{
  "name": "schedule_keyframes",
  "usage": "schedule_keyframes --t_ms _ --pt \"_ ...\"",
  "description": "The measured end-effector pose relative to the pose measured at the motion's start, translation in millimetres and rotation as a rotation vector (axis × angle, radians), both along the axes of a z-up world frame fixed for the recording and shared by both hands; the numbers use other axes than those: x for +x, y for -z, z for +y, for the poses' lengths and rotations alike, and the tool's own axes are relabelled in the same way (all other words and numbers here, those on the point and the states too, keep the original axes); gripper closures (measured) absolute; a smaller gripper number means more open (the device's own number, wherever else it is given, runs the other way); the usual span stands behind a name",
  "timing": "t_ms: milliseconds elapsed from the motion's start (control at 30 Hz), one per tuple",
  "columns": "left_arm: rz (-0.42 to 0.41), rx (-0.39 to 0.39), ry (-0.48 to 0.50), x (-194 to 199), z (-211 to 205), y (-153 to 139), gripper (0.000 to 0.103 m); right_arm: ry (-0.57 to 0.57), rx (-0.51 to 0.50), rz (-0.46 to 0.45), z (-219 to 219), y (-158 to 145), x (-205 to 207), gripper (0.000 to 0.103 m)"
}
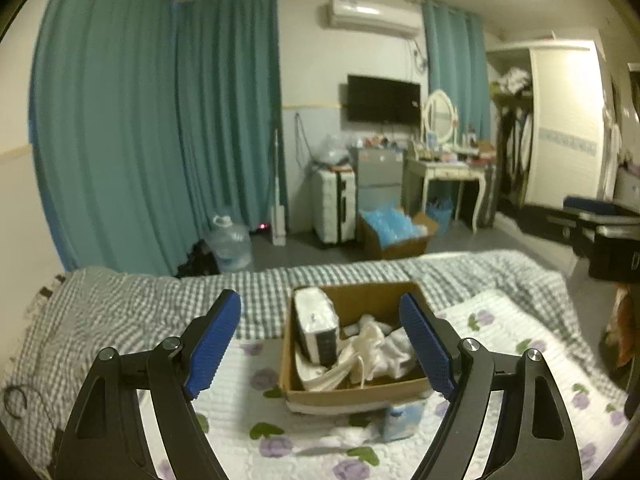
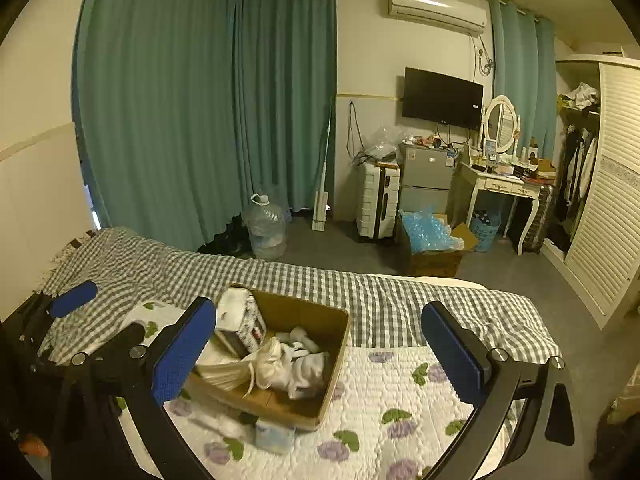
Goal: Organize soft objects
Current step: 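Move both grippers back to the quilt beside the box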
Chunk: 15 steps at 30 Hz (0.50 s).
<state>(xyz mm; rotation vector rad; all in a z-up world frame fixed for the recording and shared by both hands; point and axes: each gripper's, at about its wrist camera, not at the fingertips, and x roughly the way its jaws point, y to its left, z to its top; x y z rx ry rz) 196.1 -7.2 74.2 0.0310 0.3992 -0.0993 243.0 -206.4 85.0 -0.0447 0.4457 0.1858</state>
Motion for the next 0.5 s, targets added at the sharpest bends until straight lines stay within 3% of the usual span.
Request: schedule_keyframes --t_ms 133,267,333,500 --pt "-0.020 -0.023 0.002 -24 7 -9 0.020 0.013 -0.010 -0.026 1 -9 -29 0.000" --pt "-0.025 -0.037 0.002 -33 15 -5 0.020 0.042 0.062 -0.028 -5 -2 -50 0.000" --pt "-0.023 -0.044 -0.012 -34 20 2 0.020 0.042 0.093 -0.003 -7 8 -54 0.000" --pt "0.007 -0.059 -0.027 -27 28 31 0.020 0.042 0.056 0.082 1 56 -45 0.000"
